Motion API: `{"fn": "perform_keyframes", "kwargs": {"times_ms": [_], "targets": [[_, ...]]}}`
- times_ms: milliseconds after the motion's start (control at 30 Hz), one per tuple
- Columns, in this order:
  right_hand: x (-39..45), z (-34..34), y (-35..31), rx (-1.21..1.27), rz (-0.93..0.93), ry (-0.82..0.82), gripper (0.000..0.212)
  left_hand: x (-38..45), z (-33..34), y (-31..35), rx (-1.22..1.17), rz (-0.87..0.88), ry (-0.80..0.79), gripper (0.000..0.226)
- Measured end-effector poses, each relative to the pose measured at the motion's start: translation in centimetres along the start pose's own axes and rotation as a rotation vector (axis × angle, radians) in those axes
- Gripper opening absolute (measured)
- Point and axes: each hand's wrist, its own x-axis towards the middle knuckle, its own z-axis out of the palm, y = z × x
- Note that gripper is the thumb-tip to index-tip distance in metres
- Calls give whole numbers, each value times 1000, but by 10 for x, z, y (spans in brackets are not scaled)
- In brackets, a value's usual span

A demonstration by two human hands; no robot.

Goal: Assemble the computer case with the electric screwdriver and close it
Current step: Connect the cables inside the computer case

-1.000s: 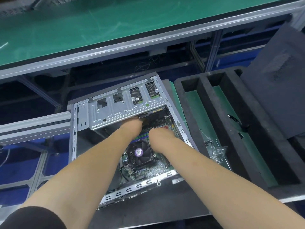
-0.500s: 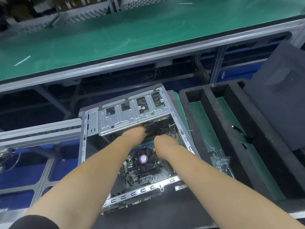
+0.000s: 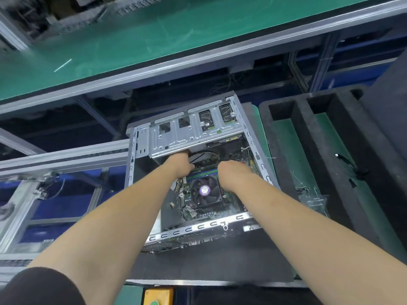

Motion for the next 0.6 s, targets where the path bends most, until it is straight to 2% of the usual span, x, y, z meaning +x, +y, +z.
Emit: {"fn": "perform_keyframes", "kwargs": {"times_ms": [100,133,200,300,433,467,533,600], "targets": [[1,1,0,-10,9,-7,29,-17,-3,15,102,-96,41,10],[2,1,-1,-11,13,-9,29,-26,-1,21,148,-108,87,15],[4,2,-2,-9,17,-12,30,-37,10,29,317,-26,224,40],[6,3,-3,-16,17,-14,30,-37,22,32,425,116,253,41],[8,5,-3,-29,13,-13,23,-22,21,31,199,74,174,38],[8,5,-2,-33,11,-17,20,-21,20,34,126,71,155,31],[9,5,-2,-44,4,-17,18,-19,19,30,-6,46,227,9],[9,6,-3,-53,-2,-14,17,-22,15,23,-67,8,311,25]]}}
